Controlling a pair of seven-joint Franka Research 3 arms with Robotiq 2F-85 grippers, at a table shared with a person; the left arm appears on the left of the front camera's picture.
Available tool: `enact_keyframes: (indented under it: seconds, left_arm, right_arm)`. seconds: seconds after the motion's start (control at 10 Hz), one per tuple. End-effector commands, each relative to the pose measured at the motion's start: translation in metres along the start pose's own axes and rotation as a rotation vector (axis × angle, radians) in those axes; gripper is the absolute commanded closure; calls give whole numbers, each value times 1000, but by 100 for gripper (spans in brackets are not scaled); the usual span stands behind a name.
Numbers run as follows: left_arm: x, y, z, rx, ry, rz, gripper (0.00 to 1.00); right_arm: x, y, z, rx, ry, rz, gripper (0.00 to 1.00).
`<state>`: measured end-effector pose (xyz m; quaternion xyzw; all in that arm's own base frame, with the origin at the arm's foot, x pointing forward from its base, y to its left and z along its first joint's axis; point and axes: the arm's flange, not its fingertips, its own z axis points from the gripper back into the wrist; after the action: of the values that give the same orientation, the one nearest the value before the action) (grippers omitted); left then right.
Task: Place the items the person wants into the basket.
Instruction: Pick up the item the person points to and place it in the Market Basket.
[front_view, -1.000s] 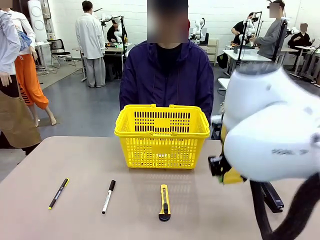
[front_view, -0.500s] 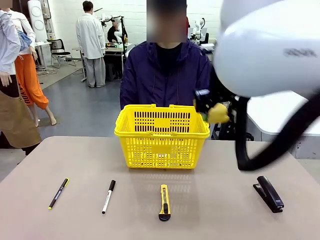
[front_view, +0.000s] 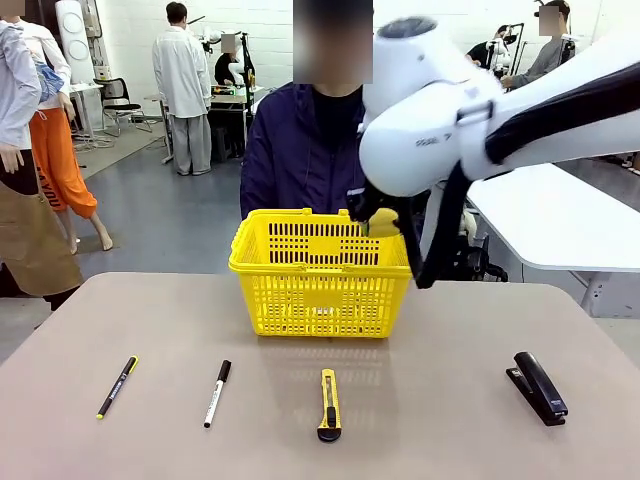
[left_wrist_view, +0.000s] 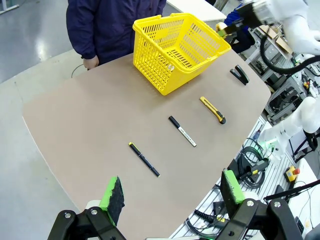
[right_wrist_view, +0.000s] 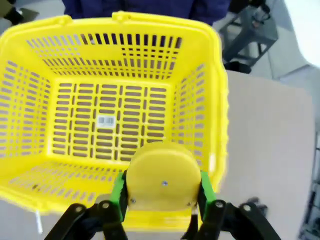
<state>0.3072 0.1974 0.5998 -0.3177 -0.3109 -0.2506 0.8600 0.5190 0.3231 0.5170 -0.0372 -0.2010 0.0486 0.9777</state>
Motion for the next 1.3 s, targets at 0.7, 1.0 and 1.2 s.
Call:
enact_keyframes:
  seconds: [0.7,1.0,1.2]
  left_arm:
    - [-1,0,1,-12,-17,-19,0]
    - [-1,0,1,-12,-17,-19,0]
    - [-1,0,1,-12,-17,-19,0]
  right_arm:
    - [31,36,-38,71,106,-47,100]
    - [31,36,-38,71,106,-47,100]
    - [33,39,-35,72,123,-62,33]
